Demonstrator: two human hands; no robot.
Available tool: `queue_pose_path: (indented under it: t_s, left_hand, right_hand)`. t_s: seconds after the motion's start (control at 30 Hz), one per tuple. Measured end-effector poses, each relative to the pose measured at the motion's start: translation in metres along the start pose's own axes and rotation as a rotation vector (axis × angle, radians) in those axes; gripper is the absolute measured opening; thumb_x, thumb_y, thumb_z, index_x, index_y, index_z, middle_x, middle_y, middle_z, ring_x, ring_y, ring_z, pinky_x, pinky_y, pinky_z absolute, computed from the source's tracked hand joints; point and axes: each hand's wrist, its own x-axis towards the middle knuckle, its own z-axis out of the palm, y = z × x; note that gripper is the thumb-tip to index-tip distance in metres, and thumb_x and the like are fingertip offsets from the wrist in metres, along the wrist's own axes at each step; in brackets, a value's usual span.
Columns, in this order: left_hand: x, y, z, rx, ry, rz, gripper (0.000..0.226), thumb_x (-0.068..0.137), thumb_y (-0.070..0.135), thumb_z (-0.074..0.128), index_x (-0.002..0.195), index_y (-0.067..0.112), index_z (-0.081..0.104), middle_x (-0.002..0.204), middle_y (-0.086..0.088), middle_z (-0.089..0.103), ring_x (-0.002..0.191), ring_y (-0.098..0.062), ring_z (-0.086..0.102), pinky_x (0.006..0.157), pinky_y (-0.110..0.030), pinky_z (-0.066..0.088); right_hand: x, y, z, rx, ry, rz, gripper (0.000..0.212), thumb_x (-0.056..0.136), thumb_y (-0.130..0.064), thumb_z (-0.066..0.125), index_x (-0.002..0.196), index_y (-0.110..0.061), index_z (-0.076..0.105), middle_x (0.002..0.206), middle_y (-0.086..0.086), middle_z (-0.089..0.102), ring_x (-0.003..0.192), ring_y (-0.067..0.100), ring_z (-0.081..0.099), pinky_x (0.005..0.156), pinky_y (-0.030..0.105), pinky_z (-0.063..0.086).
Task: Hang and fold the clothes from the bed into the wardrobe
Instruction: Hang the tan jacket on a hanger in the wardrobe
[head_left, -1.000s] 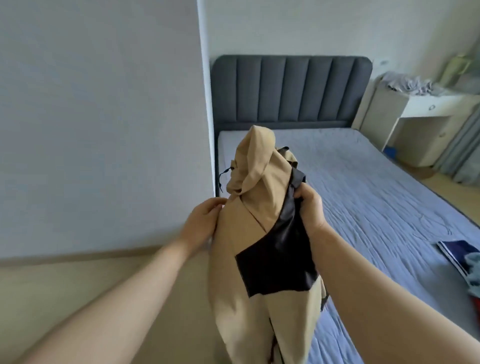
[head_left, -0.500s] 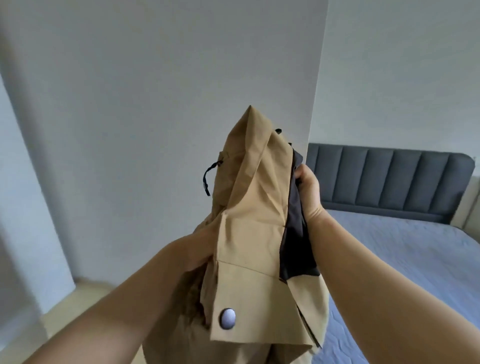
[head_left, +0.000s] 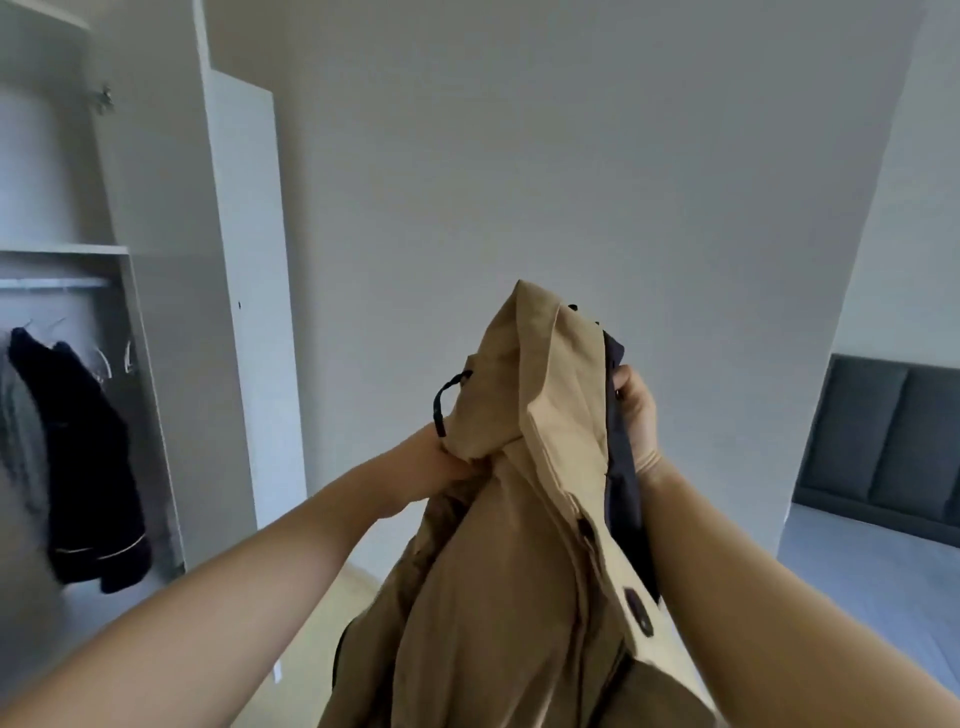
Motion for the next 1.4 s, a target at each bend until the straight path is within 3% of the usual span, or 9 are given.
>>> queue_pose_path:
  t_s: [0.13, 0.3, 0.47, 0.63, 0.73, 0.93, 1.03, 1.27, 1.4]
  left_hand:
    - [-0.001, -0.012, -0.033, -0.086, 0.276, 0.039, 0.020, 0.093, 0.006, 0.045, 0.087, 0.016, 0.062, 0.076, 0.001, 0.064, 0.067, -0.005, 0.062, 0.060, -0.014, 0.049]
    - [-0.003, -0.012, -0.093, 0.136, 0.664, 0.068, 0.025, 0.085, 0.002, 0.043, 0.087, 0.023, 0.058, 0.090, 0.000, 0.061, 0.088, -0.021, 0.056, 0.073, -0.031, 0.045]
    - [-0.007, 0.002, -0.131, 0.388, 0.800, 0.022, 0.029, 0.081, 0.003, 0.040, 0.074, 0.030, 0.047, 0.082, 0.003, 0.057, 0.074, -0.017, 0.051, 0.062, -0.027, 0.038]
    - [-0.003, -0.027, -0.149, 0.505, 0.854, -0.102, 0.030, 0.080, -0.001, 0.037, 0.072, 0.027, 0.045, 0.075, 0.008, 0.050, 0.081, -0.023, 0.051, 0.067, -0.029, 0.039]
    - [-0.001, -0.042, -0.171, 0.521, 0.905, -0.163, 0.030, 0.080, -0.003, 0.035, 0.070, 0.025, 0.044, 0.075, 0.009, 0.048, 0.082, -0.022, 0.050, 0.070, -0.030, 0.040]
    - [0.005, -0.077, -0.244, 0.646, 0.910, -0.166, 0.035, 0.080, -0.004, 0.041, 0.070, 0.028, 0.047, 0.085, 0.004, 0.056, 0.089, -0.020, 0.054, 0.078, -0.034, 0.045]
    - [0.007, -0.101, -0.293, 0.662, 0.947, -0.188, 0.036, 0.079, -0.003, 0.048, 0.066, 0.030, 0.050, 0.090, 0.001, 0.062, 0.090, -0.020, 0.057, 0.075, -0.031, 0.045]
    - [-0.029, -0.133, -0.375, 0.515, 0.273, -0.614, 0.038, 0.075, 0.007, 0.073, 0.105, 0.026, 0.059, 0.104, 0.009, 0.060, 0.098, -0.013, 0.057, 0.082, -0.021, 0.047]
    - [-0.056, -0.164, -0.403, 0.226, 0.304, -0.729, 0.029, 0.075, 0.031, 0.073, 0.099, 0.019, 0.062, 0.099, 0.002, 0.064, 0.089, -0.013, 0.063, 0.079, -0.023, 0.054]
  right_hand:
    - [0.008, 0.018, 0.017, 0.164, -0.119, 0.131, 0.017, 0.042, -0.020, 0.054, 0.048, -0.013, 0.069, 0.055, 0.000, 0.062, 0.048, 0.013, 0.060, 0.045, 0.011, 0.044]
    - [0.038, 0.047, 0.015, -0.209, 0.061, 0.293, 0.030, 0.094, -0.012, 0.032, 0.071, -0.014, 0.051, 0.062, 0.004, 0.054, 0.056, 0.015, 0.052, 0.047, 0.017, 0.039]
    - [0.054, 0.078, 0.043, -0.738, 0.017, 0.486, 0.015, 0.092, -0.010, 0.046, 0.079, -0.011, 0.055, 0.077, 0.007, 0.056, 0.068, 0.020, 0.053, 0.062, 0.029, 0.043]
    - [0.062, 0.100, 0.101, -0.563, -0.457, 0.406, 0.022, 0.091, -0.037, 0.053, 0.108, -0.023, 0.054, 0.108, 0.002, 0.059, 0.093, 0.021, 0.056, 0.087, 0.035, 0.046]
    - [0.073, 0.132, 0.132, -0.782, -0.758, 0.321, 0.055, 0.082, -0.022, 0.069, 0.127, -0.027, 0.039, 0.112, -0.006, 0.056, 0.100, 0.013, 0.058, 0.087, 0.029, 0.049]
    - [0.138, 0.198, 0.177, -1.025, -0.916, 0.233, 0.055, 0.075, 0.008, 0.060, 0.121, -0.018, 0.042, 0.110, 0.005, 0.054, 0.101, 0.024, 0.056, 0.091, 0.038, 0.052]
    - [0.174, 0.225, 0.206, -1.151, -0.988, 0.232, 0.031, 0.077, 0.011, 0.052, 0.097, -0.012, 0.054, 0.086, 0.003, 0.053, 0.079, 0.019, 0.055, 0.072, 0.029, 0.054]
    - [0.233, 0.305, 0.282, -1.020, -0.857, 0.206, 0.036, 0.081, 0.011, 0.026, 0.055, -0.008, 0.043, 0.060, 0.006, 0.039, 0.054, 0.019, 0.034, 0.043, 0.020, 0.029]
    - [0.245, 0.365, 0.339, -0.921, -0.845, 0.262, 0.032, 0.091, 0.002, 0.034, 0.068, -0.011, 0.051, 0.075, 0.010, 0.050, 0.066, 0.020, 0.046, 0.061, 0.027, 0.040]
